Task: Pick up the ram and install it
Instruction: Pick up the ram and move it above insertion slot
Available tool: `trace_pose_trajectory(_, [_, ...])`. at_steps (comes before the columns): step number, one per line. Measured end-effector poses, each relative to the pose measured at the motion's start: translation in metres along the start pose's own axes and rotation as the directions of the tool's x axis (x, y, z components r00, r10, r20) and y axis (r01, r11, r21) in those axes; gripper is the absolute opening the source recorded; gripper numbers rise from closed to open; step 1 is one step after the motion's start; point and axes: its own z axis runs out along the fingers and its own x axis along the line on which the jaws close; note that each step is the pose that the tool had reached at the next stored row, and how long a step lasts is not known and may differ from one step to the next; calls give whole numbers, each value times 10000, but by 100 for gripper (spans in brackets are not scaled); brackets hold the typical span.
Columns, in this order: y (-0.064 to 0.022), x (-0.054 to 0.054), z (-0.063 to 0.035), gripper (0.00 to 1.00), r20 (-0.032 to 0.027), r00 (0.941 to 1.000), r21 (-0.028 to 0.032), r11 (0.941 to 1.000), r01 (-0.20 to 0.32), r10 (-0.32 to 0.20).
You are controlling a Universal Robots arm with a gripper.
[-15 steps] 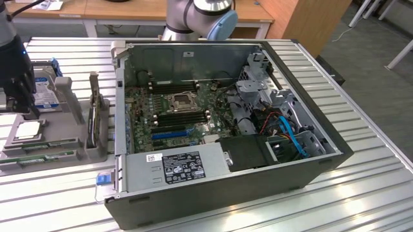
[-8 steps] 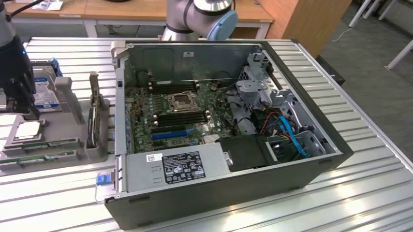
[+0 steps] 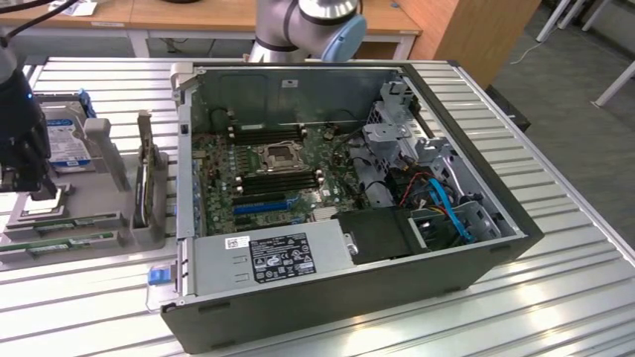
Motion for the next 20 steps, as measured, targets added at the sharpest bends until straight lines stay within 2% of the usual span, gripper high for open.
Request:
trace_pose_trajectory(6, [0, 188, 10, 11, 2, 10000, 2, 10000, 1, -1])
trace_pose_trajectory(7, [0, 192, 10, 11, 0, 10000, 0, 10000, 2, -2])
trace_pose_trajectory(8, [0, 192, 9, 16, 0, 10000, 0, 10000, 1, -1])
trace_pose_trajectory(10, [0, 192, 9, 16, 0, 10000, 0, 10000, 0, 0])
trace_pose_trajectory(11, [1, 192, 9, 24, 0, 10000, 0, 10000, 0, 0])
trace_pose_trajectory(17, [1, 192, 21, 25, 0, 10000, 0, 10000, 1, -1])
trace_pose_trajectory(18, [0, 193, 21, 31, -1, 10000, -2, 10000, 0, 0])
trace_pose_trajectory(20, [-1, 193, 28, 32, 0, 10000, 1, 10000, 1, -1])
